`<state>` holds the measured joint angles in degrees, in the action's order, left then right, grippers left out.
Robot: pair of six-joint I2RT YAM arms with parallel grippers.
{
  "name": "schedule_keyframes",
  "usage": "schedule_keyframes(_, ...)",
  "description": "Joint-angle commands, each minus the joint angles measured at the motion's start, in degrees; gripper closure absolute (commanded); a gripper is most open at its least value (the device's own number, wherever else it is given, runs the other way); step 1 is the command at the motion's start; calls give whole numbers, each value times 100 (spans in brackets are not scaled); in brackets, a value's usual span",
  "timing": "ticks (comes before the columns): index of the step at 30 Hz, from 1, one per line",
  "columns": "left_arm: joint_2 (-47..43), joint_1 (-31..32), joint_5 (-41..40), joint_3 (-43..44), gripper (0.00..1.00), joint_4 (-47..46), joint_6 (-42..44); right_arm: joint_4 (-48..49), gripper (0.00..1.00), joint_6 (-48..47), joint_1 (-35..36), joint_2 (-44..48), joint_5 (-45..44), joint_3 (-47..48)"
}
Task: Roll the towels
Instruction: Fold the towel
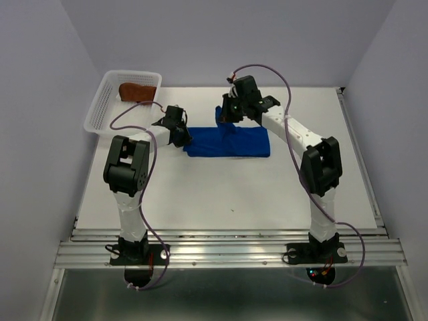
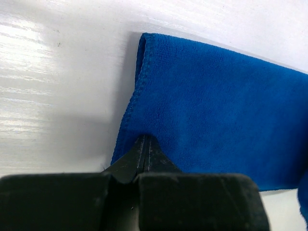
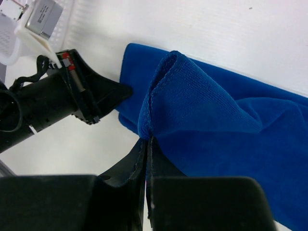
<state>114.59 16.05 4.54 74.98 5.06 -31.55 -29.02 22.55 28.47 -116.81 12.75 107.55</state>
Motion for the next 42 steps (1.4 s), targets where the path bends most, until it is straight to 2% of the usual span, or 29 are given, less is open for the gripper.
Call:
schedule_keyframes(1,-182,-41,-58,-159,100,48,79,458,99,382,150,-183,148,583)
schedule_keyframes(6,-287,-102,-23,-308,100,-49,70,827,98,716,422,-517,201,723)
schedule_keyframes(16,-384,-164,30,-361,100,-75,114,880,96,848,537,-1272,307,1312)
schedule_keyframes(25,-621,-225,39,-300,100,-58,-26,1442,94,936,590,-2038,1237,1523)
schedule_keyframes(28,-884,-243,-110,-396,100,-49,-184,1706,86,1032,590,-2301,1335,1576)
schedule_keyframes(29,-1016,-243,-233,-405,100,47,-220,1697,76,1093,590,-2380,1448,1742)
schedule_keyframes(31,-1148,-243,-339,-396,100,153,-264,1689,72,1138,590,-2521,1598,1840)
schedule_keyframes(32,-1288,-252,-391,-396,100,258,-290,1689,61,1155,590,-2530,1703,1866)
schedule_keyframes(34,-1429,-252,-655,-431,100,294,-308,1689,49,1130,590,-2408,1748,1831)
schedule_keyframes(35,-1561,-252,-743,-449,100,346,-334,1689,37,1060,590,-2338,1748,1770)
schedule_keyframes(36,-1623,-252,-787,-467,100,364,-334,1689,30,1015,590,-2137,1739,1726)
schedule_keyframes(38,-1763,-252,-849,-484,99,434,-352,1680,19,910,590,-1891,1600,1577)
schedule_keyframes(40,-1834,-252,-814,-511,98,434,-360,1697,15,822,529,-1583,1494,1166)
schedule_keyframes(41,-1887,-252,-709,-528,98,391,-369,1689,0,796,406,-1277,1363,1007)
schedule_keyframes(42,-1896,-252,-630,-546,96,356,-369,1689,0,795,318,-1126,1292,848)
